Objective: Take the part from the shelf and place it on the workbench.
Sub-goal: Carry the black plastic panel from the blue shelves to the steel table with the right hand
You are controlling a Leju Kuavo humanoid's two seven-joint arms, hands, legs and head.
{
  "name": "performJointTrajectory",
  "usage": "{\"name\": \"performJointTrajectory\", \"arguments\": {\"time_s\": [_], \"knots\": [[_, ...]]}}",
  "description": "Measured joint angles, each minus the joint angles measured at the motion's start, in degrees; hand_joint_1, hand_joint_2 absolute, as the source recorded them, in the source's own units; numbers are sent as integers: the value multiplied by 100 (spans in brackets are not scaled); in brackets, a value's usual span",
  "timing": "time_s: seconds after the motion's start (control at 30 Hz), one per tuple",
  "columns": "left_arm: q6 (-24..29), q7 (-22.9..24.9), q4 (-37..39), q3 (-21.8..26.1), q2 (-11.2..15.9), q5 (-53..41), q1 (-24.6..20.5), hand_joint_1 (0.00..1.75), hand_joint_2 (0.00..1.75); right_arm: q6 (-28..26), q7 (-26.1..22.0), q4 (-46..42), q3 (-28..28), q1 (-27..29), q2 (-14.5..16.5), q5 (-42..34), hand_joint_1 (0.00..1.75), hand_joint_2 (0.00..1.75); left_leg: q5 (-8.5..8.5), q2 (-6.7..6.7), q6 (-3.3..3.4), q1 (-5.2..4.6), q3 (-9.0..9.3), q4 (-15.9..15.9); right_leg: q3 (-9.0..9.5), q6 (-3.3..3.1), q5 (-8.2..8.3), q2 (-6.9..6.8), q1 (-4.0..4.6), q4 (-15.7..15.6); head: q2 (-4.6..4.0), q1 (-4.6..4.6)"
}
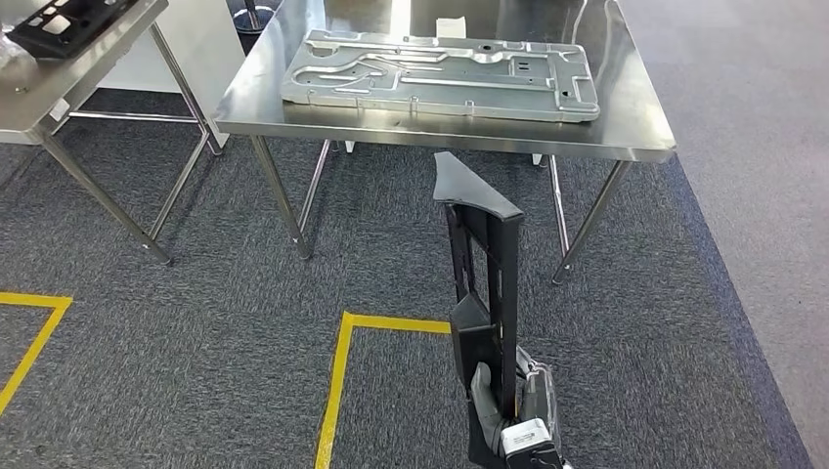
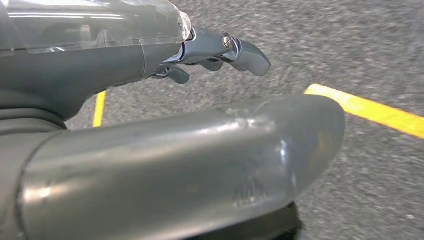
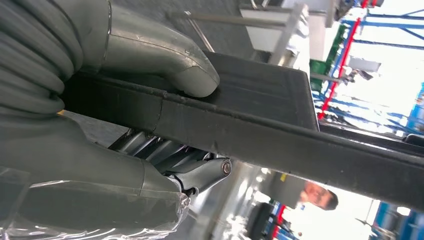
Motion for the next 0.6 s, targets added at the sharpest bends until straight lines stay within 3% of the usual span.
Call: {"name": "performJointTrajectory", "arguments": {"time_s": [0.03,0.07,0.17,0.33,0.37,0.47,0.5,0.53,0.57,0.6], "knots": [[-3,1,1,0,3,-6,-1,0,0,-14,7,-21,-10,-22,12,27,175,175,131,4,24,-9,96,-273,56,41,-62,2,5,0,0,-8],[-10,1,1,0,4,-15,-5,0,0,-41,13,-44,-19,-42,22,60,175,175,161,6,54,-25,150,-420,89,82,-106,2,11,-11,1,-7],[-47,1,2,-1,8,-45,-18,0,0,-179,31,-114,-38,-95,54,190,175,175,63,-10,171,-52,198,-494,145,184,-104,3,13,-40,0,-8],[-70,-1,2,0,10,-62,-13,0,0,-292,70,-172,-63,-141,80,307,175,175,36,-24,232,-32,285,-554,84,235,-49,4,5,132,1,-5],[-80,-2,2,0,9,-76,-11,0,0,-358,103,-208,-84,-174,96,382,175,175,20,-25,261,-24,337,-584,-31,243,-49,4,1,338,1,4],[-124,-7,2,-1,9,-150,-6,0,0,-693,328,-374,-242,-427,241,906,175,175,-143,-34,340,-41,564,-638,-977,256,-465,4,8,1517,1,37],[-139,-8,2,-1,10,-168,-4,0,0,-776,387,-419,-283,-518,287,1084,175,175,-218,-44,345,-53,658,-640,-1231,252,-553,4,18,1691,1,42],[-152,-8,2,-1,9,-172,-1,0,0,-804,402,-446,-292,-573,309,1180,175,175,-284,-54,342,-64,751,-641,-1286,232,-457,4,28,1551,1,45],[-164,-8,2,-1,8,-176,-1,0,0,-829,404,-472,-295,-617,329,1252,175,175,-355,-61,338,-77,851,-643,-1268,189,-214,5,49,1260,1,51],[-173,-8,4,-1,2,-181,5,0,0,-847,404,-492,-295,-650,349,1297,175,175,-424,-68,334,-86,932,-649,-1222,125,150,8,78,903,1,54]]}}
